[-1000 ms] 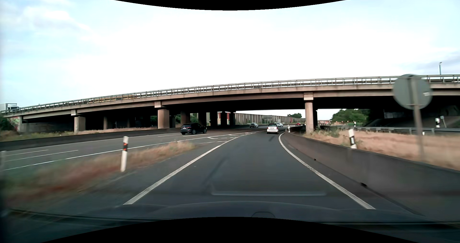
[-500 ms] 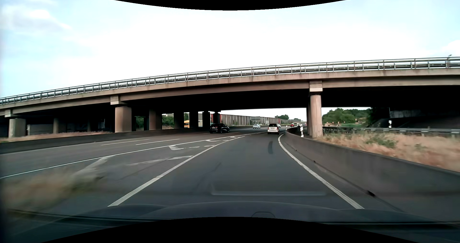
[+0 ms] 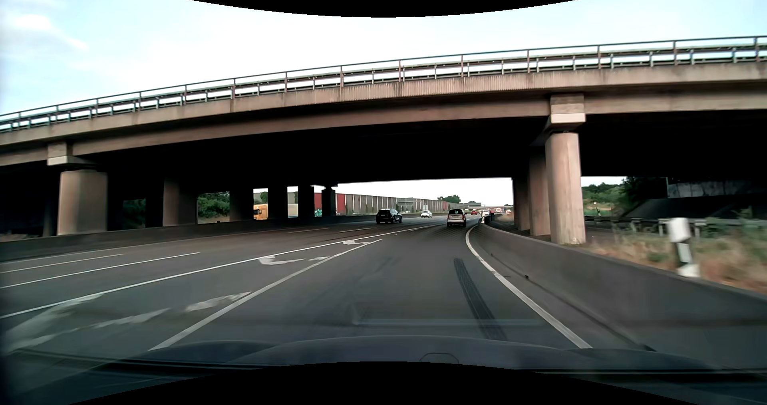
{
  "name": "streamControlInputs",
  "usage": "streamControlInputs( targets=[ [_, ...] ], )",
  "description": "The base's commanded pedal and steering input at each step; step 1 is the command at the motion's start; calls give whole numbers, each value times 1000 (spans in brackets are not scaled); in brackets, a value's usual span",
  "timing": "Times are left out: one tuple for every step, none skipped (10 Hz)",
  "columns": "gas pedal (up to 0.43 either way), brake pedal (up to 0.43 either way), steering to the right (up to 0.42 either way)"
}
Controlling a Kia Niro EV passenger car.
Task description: Follow the waypoints while adhering to traffic rules and regulations
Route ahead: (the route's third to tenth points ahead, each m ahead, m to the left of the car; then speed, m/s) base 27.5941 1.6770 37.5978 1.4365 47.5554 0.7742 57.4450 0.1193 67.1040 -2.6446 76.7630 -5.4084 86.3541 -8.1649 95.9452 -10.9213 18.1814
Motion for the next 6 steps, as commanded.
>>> streamControlInputs(
  targets=[
    [169,0,37],
    [177,0,38],
    [177,0,39],
    [177,0,39],
    [177,0,40],
    [177,0,40]
  ],
)
